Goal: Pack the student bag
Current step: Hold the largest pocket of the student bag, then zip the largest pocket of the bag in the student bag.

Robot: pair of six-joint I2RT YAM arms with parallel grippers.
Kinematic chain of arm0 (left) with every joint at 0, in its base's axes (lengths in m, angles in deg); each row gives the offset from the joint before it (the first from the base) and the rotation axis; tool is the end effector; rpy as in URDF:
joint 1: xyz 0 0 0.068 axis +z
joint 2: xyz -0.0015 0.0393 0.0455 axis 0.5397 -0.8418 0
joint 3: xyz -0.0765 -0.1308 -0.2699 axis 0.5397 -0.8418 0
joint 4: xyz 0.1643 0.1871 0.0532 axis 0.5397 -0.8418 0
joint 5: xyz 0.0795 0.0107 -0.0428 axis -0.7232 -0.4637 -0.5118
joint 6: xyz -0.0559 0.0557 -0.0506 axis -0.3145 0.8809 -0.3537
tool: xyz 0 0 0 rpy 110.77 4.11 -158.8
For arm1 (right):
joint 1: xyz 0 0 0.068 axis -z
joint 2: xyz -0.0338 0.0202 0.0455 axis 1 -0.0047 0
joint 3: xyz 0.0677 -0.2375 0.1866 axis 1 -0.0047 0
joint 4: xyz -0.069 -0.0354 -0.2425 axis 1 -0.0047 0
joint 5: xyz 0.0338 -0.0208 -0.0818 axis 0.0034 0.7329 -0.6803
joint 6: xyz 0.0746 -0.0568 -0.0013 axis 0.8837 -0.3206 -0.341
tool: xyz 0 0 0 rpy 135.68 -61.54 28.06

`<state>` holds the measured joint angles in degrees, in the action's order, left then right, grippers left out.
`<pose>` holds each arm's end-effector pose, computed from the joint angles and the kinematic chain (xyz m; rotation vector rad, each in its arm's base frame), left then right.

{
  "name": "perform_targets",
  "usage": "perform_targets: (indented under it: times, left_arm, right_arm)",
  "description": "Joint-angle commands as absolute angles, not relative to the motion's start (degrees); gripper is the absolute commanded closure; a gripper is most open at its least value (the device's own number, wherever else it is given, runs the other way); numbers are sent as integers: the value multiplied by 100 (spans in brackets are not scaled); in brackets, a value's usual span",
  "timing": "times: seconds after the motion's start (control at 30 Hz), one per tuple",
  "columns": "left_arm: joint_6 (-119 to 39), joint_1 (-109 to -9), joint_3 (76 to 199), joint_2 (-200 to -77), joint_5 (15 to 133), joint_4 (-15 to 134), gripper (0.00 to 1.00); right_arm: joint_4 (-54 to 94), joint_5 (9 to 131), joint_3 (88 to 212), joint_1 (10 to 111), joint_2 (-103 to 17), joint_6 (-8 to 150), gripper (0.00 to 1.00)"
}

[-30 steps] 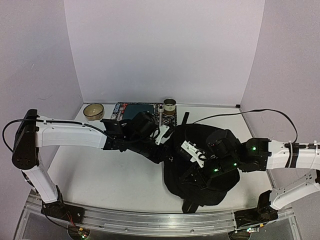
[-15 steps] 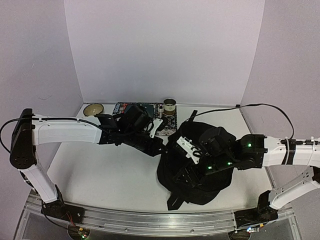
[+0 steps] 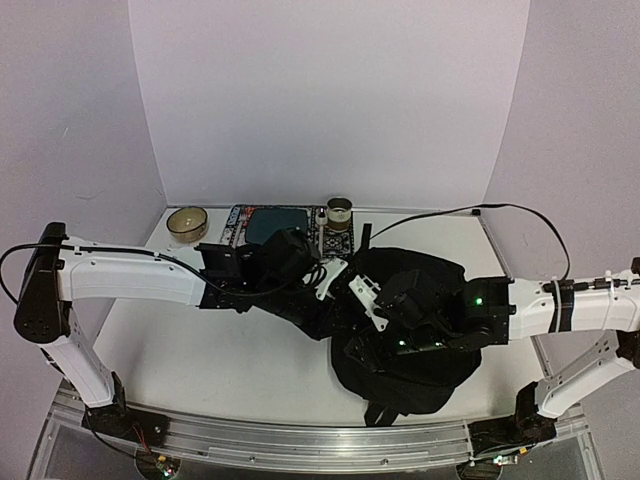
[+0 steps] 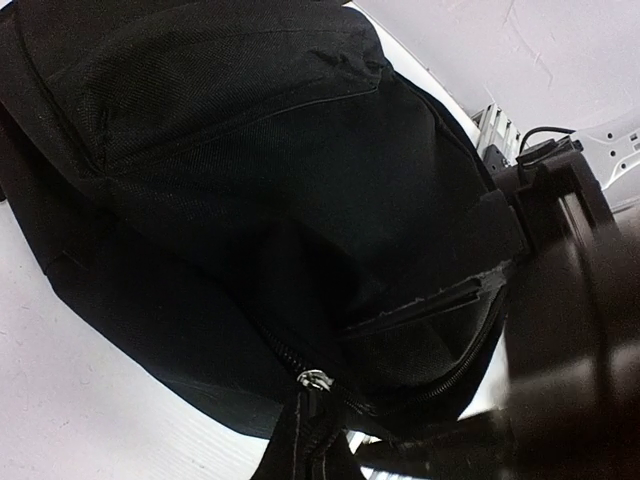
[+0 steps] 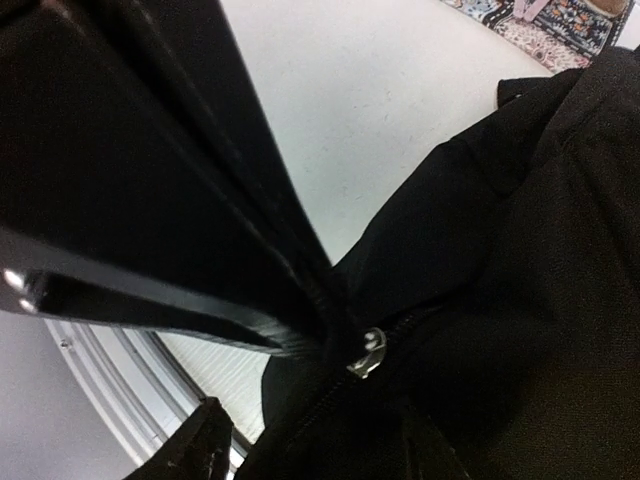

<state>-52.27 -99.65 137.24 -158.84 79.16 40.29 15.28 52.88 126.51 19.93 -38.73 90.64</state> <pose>0.1419 -0.3844 0.2738 1.0520 2.2703 -1.0252 0.1266 0.3043 0.2841 -0.7170 2.0769 0.8252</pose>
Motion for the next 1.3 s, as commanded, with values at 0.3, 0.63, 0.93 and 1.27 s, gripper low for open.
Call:
perform_targets:
  times: [0.3,0.63,0.93,1.27]
  left_arm:
    - [-5251,-9627,14142,-15831,7251,3956,100]
    - [-5597,-9489,13183,-14578,6622,3537,100]
    - [-5728,-9489,12634,-14136,6623,3547,100]
    - [-5181,-9439,13297,-15189,6759,3730,100]
  right_arm:
    - [1192,6650,12501,2002,-3282,8393,100]
    - [1276,8065,13409,1768,-4445,7630,100]
    - [1174,8421,13806,1626,-4788,7360,100]
    - [640,6894,12754,1625,-3948,7691,100]
